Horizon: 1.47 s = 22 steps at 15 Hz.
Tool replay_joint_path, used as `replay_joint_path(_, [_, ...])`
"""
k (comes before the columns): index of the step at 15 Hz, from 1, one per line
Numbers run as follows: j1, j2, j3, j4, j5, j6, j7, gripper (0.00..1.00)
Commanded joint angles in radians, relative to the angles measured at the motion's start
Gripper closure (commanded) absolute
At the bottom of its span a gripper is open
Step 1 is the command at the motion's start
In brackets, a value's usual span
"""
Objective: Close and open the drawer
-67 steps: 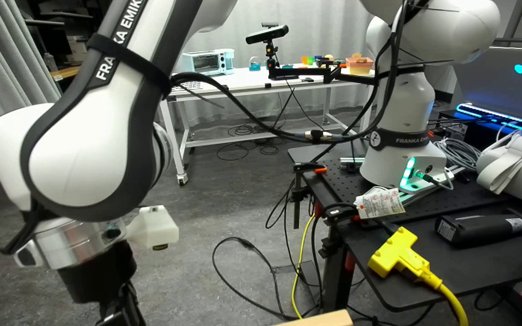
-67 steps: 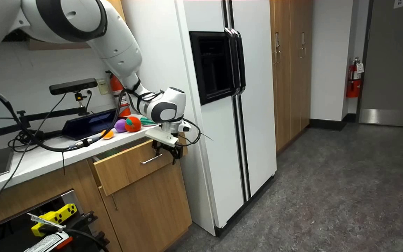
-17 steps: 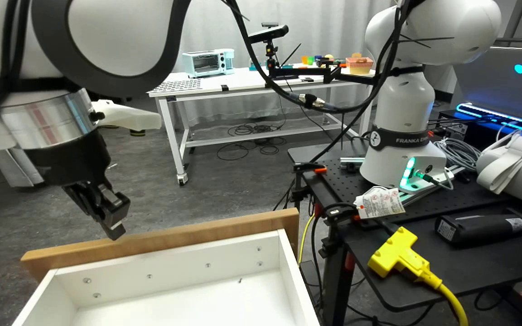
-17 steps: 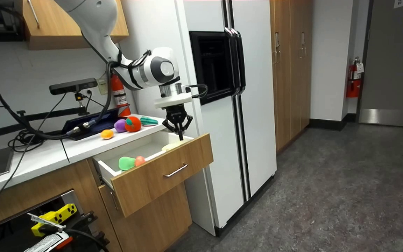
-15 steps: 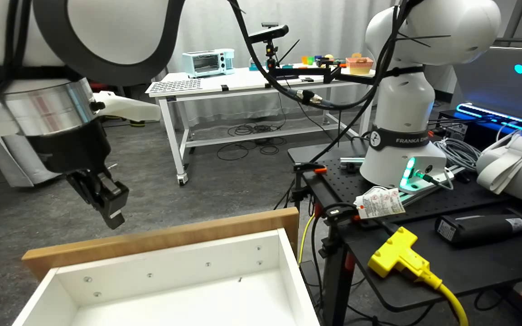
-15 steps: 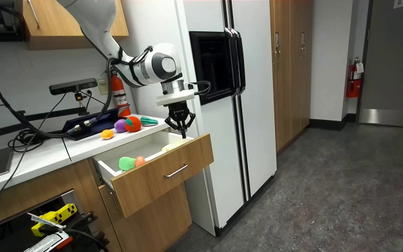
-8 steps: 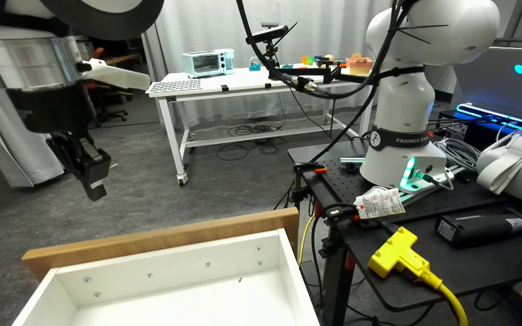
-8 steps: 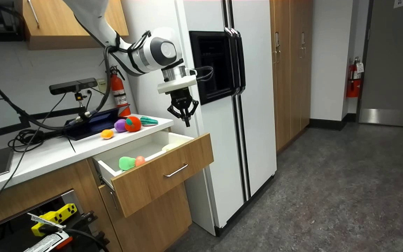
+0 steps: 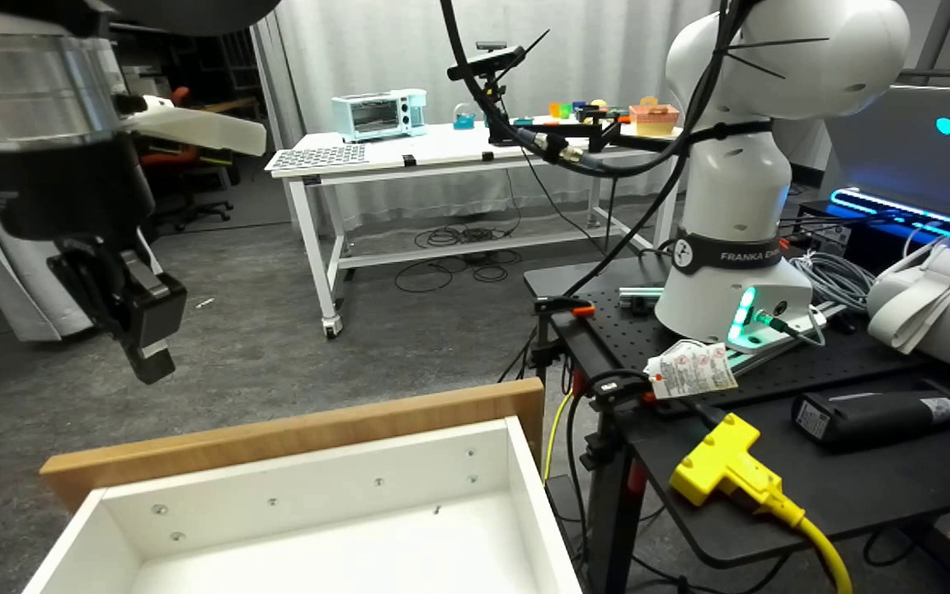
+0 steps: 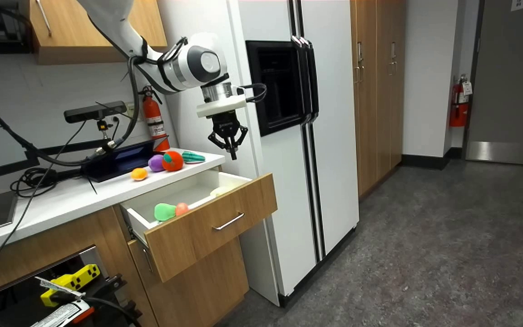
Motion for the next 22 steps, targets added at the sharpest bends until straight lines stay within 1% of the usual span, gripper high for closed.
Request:
replay_joint_path(1, [-0.002, -0.035, 0.035, -0.008, 0.054, -0.005, -0.042, 1.0])
replay_joint_path(8, [-0.006, -0.045, 0.064, -0.01, 0.138, 0.012, -0.052, 1.0])
replay_joint_path(9, [-0.005, -0.045, 0.065, -0.011, 0.148, 0.012, -0.049, 0.74])
replay_joint_path(10, [-0.006, -0.044, 0.067, -0.011, 0.16, 0.013, -0.055, 0.72])
replay_joint_path(11, [-0.007, -0.044, 0.068, -0.011, 0.168, 0.014, -0.058, 0.66])
replay_joint_path(15, [-0.01, -0.043, 0.075, -0.011, 0.201, 0.019, -0.073, 0.35])
replay_joint_path(17, [-0.011, -0.042, 0.077, -0.011, 0.221, 0.022, -0.083, 0.21])
replay_joint_path(18, [-0.006, -0.059, 0.077, -0.041, 0.222, 0.035, -0.071, 0.13])
replay_joint_path(20, [-0.007, -0.062, 0.082, -0.047, 0.242, 0.041, -0.073, 0.0])
replay_joint_path(22, [-0.009, -0.067, 0.089, -0.055, 0.263, 0.048, -0.079, 0.0])
